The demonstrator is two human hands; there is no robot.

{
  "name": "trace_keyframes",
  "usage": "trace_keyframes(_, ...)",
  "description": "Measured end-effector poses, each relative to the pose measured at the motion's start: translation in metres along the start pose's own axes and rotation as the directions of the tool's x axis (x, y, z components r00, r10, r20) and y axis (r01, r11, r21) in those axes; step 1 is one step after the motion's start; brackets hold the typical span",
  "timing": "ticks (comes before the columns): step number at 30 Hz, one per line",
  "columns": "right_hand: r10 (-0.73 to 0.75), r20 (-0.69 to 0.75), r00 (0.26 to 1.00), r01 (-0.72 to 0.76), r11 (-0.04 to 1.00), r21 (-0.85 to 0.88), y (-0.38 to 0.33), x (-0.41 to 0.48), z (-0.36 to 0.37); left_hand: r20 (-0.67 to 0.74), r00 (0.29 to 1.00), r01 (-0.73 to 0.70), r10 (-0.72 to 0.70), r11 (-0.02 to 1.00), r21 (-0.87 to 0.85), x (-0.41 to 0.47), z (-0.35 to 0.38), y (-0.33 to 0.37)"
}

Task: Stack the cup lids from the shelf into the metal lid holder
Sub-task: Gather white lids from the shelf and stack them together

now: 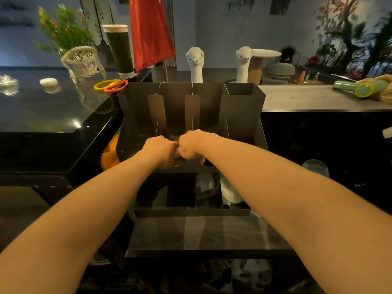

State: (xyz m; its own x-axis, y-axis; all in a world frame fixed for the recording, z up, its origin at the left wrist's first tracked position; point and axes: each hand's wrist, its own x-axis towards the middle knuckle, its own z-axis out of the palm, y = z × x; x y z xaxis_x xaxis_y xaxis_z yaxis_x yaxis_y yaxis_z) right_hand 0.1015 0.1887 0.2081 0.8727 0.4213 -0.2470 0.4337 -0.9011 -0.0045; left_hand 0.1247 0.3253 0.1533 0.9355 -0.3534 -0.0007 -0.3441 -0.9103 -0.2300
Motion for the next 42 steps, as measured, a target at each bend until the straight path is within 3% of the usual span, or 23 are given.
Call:
trace_keyframes(3, 0.015, 0.068, 0.998, -0.012, 0.999, -0.040, -0.002, 0.002, 0.001, 0.027, 0.999, -0.019, 0.018, 0.999, 0.035, 0.001, 0.000, 0.000)
trace_keyframes(8, 0.014, 0.037, 0.999, -0.008, 0.990, -0.144, -0.005, 0.007, 0.009, 0.137, 0.991, -0.005, 0.008, 1.000, -0.022, 0.003, -0.004, -0.003)
trace_keyframes(15, 0.003, 0.002, 1.000, -0.003, 0.986, -0.166, -0.003, 0.012, 0.017, 0.101, 0.995, 0.003, 0.000, 0.999, -0.035, 0.001, -0.006, -0.001)
trace_keyframes(20, -0.029, -0.091, 0.995, 0.017, 0.992, -0.123, 0.004, 0.004, 0.016, -0.125, 0.992, 0.017, -0.024, 0.998, -0.058, -0.010, -0.007, 0.002)
trace_keyframes(24, -0.043, -0.222, 0.974, 0.028, 0.997, -0.073, 0.009, -0.009, 0.021, -0.394, 0.918, -0.066, 0.030, 0.995, -0.077, -0.027, -0.010, -0.006)
trace_keyframes(29, -0.076, -0.417, 0.906, 0.069, 0.997, -0.032, 0.018, -0.039, 0.034, -0.525, 0.850, -0.118, 0.033, 0.984, -0.130, -0.054, -0.016, 0.001)
trace_keyframes(33, -0.029, -0.500, 0.866, 0.042, 0.999, 0.015, 0.022, -0.068, 0.047, -0.512, 0.859, -0.159, 0.022, 0.961, -0.225, -0.071, -0.019, 0.024)
trace_keyframes(42, 0.194, -0.391, 0.900, -0.135, 0.975, 0.174, 0.061, -0.135, 0.107, -0.266, 0.949, -0.254, 0.166, 0.906, -0.340, -0.076, -0.017, 0.116)
